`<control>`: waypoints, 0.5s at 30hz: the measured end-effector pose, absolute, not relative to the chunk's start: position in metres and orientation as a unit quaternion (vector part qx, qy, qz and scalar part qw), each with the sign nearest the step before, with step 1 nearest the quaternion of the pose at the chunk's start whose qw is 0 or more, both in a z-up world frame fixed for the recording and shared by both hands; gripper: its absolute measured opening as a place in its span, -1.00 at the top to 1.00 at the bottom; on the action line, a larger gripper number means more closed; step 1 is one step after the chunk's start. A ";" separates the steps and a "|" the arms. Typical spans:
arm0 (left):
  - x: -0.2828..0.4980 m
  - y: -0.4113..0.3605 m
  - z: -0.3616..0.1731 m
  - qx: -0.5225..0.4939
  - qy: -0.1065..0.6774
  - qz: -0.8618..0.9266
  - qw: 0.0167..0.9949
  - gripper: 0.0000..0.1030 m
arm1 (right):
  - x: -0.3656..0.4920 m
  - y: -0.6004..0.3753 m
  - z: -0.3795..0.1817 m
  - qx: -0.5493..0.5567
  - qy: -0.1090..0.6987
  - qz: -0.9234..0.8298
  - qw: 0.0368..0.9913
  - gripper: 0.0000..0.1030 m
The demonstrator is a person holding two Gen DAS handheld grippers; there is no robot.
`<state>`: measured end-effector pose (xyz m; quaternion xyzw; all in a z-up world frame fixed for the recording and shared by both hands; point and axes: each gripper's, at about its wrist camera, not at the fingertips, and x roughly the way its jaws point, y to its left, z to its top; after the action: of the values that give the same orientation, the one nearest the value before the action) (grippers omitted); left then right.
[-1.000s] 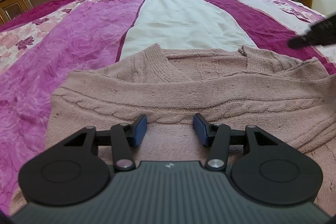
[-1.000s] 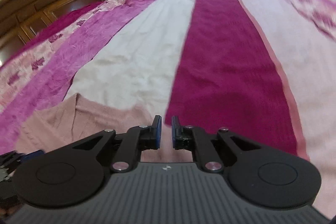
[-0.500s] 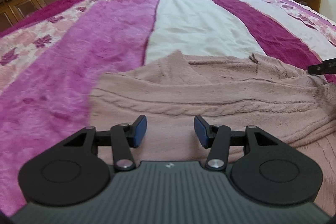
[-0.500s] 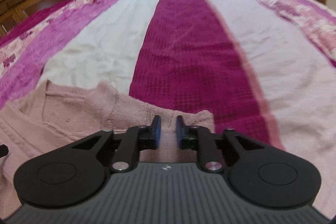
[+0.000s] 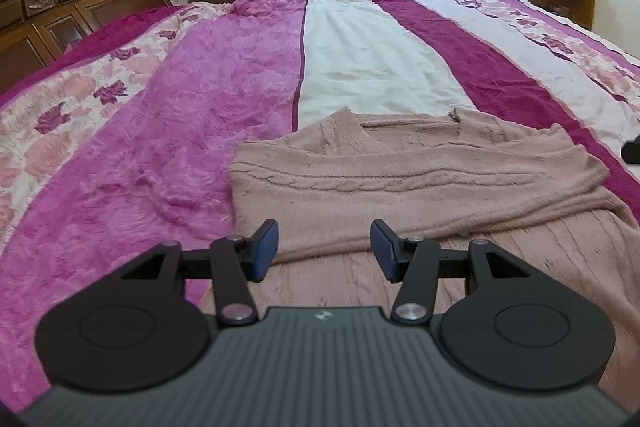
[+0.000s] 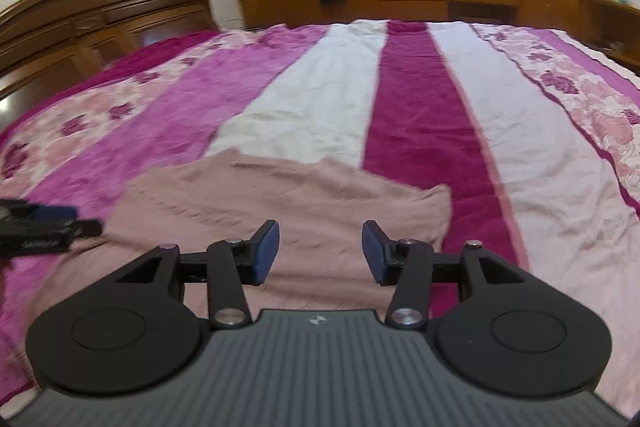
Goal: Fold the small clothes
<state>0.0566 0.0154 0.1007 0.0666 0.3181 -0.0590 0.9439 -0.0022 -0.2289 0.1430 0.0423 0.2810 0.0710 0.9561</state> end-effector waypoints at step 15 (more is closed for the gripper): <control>-0.038 0.025 0.104 0.104 0.330 -0.080 0.935 -0.27 | -0.122 -0.135 0.105 -0.012 0.305 0.133 0.943 -0.30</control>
<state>-0.0385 0.0253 0.1036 0.1036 0.3299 -0.0801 0.9349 -0.1223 -0.1352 0.1052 -0.0116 0.3047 0.1333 0.9430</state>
